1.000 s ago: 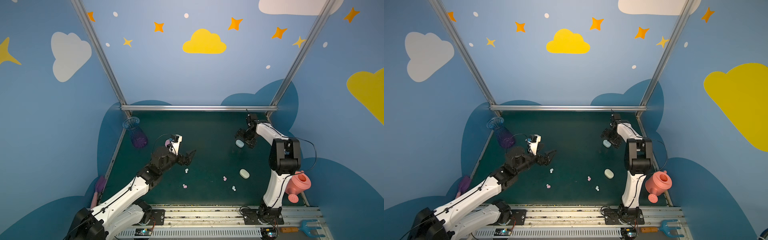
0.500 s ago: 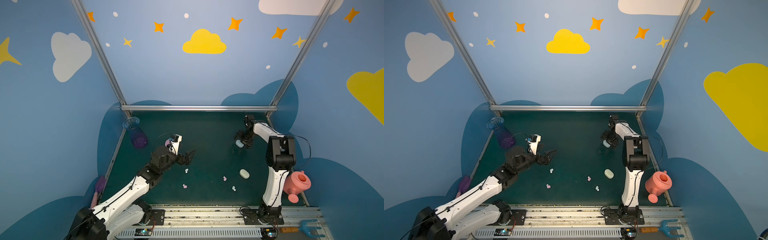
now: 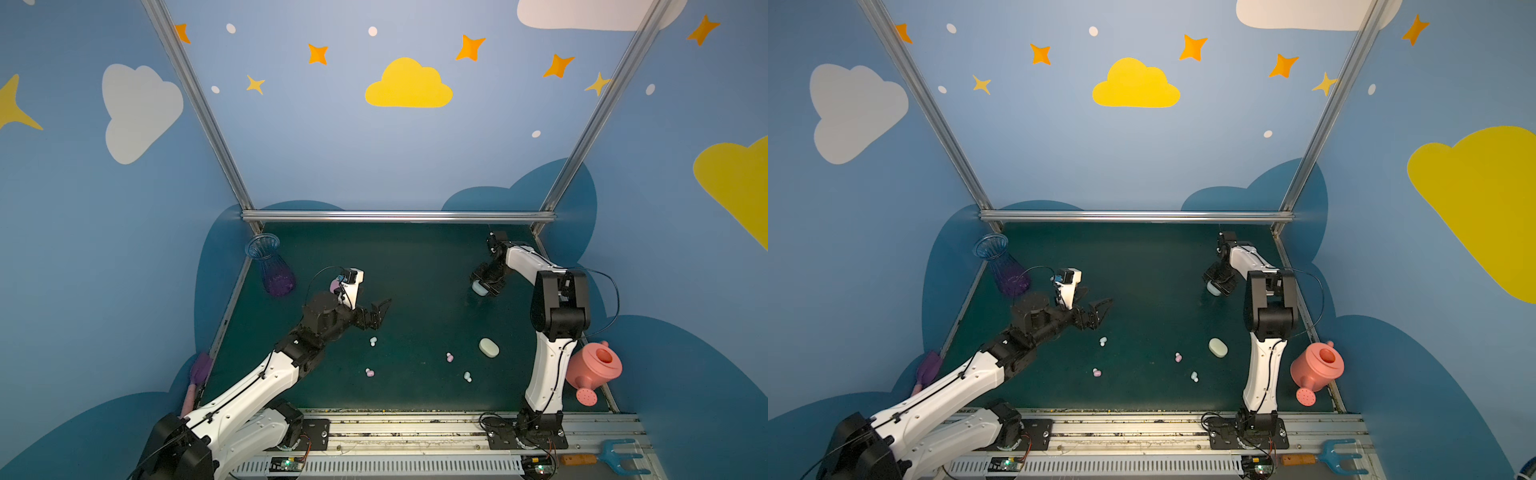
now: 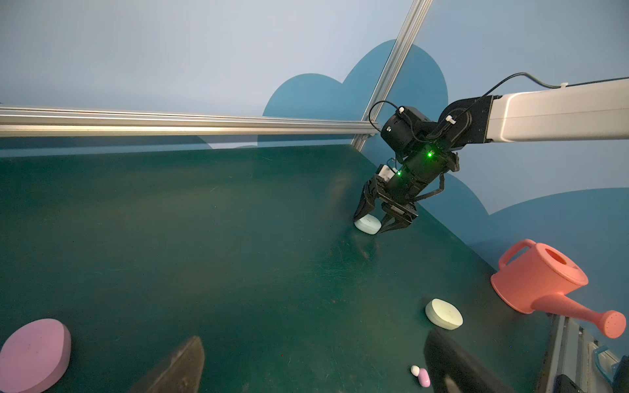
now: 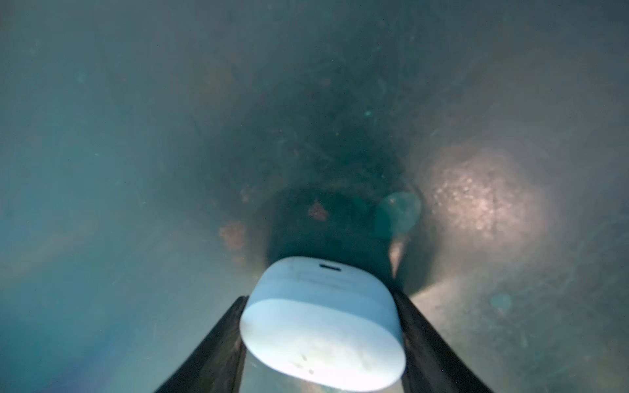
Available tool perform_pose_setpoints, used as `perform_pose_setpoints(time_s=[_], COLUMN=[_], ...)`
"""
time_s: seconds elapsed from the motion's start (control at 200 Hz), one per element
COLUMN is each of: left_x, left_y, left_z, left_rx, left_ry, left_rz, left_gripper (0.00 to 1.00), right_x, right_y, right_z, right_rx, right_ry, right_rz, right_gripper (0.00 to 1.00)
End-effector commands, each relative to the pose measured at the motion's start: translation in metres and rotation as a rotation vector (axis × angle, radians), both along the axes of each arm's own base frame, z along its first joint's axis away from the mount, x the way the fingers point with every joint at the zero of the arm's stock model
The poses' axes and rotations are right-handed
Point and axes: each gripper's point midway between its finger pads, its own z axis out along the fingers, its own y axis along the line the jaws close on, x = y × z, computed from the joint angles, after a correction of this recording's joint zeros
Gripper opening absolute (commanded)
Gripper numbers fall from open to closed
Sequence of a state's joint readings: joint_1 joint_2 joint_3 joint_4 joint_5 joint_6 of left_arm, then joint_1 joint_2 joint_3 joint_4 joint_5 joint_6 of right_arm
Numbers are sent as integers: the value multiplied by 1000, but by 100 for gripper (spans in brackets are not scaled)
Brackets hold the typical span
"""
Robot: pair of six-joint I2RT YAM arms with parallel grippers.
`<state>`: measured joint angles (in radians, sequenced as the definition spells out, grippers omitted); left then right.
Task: Insert wireless bluetooth earbuds into charging case
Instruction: Pick up the charging case from the middle-right of the table.
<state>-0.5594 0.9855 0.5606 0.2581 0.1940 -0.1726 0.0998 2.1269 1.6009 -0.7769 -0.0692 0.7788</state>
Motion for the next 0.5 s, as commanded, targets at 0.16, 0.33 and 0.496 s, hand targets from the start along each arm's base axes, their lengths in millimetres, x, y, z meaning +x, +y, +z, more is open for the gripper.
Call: perform_pose_setpoints(time_s=[0.16, 0.33, 0.496], left_x=[2, -3, -15], left_y=[-1, -9, -29], left_z=[17, 15, 9], left_rx=[-31, -15, 26], left_ry=[-40, -34, -12], left_rz=[-4, -65, -210], left_gripper=[100, 100, 100], right_x=[-7, -12, -34], right_y=[-1, 3, 17], right_z=[-6, 15, 47], right_rx=[-9, 0, 33], right_ry=[32, -10, -65], right_rz=[11, 61, 152], right_gripper=[52, 51, 51])
